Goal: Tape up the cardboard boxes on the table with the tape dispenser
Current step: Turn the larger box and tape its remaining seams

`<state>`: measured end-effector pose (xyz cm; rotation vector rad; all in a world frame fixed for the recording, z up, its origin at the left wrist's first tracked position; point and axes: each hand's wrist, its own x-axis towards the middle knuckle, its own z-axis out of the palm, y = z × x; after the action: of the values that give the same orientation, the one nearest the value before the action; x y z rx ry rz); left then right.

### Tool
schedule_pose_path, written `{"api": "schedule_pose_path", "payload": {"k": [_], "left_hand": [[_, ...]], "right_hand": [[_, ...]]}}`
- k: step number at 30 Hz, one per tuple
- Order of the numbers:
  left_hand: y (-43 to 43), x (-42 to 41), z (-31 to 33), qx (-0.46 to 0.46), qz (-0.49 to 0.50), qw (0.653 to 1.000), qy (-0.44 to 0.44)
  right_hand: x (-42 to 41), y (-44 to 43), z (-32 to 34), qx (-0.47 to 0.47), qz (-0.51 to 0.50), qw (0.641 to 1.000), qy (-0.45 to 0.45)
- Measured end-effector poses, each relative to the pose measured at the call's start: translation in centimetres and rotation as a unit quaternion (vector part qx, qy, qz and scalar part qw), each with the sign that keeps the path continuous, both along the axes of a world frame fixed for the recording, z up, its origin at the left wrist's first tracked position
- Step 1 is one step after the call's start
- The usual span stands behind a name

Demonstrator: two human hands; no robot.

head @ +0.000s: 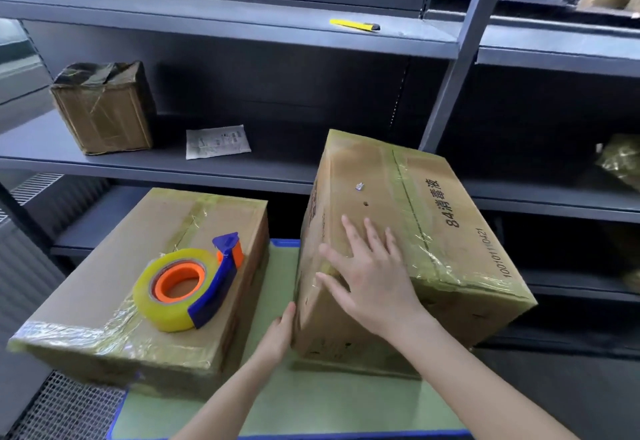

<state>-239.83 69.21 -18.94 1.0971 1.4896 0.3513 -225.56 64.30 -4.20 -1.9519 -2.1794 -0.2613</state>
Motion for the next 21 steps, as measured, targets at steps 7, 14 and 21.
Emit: {"api": "schedule_pose_path", "payload": {"k": [7, 14, 21], "left_hand": [[0.0, 2.6, 0.1, -0.055, 0.06, 0.996, -0.043], [1.4, 2.2, 4.3, 0.145, 0.076, 0.983, 0.081], [1.7, 0.3, 9.2, 0.342, 0.103, 0.92, 0.164]], "right_hand": [[3.3, -2.7, 0.5, 0.108, -0.003, 0.994, 0.032], [7.2, -4.4, 2.2, 0.25, -0.065, 0.954, 0.155], [8.9, -6.2, -0.5, 0.282, -0.13, 0.872, 0.378]]}}
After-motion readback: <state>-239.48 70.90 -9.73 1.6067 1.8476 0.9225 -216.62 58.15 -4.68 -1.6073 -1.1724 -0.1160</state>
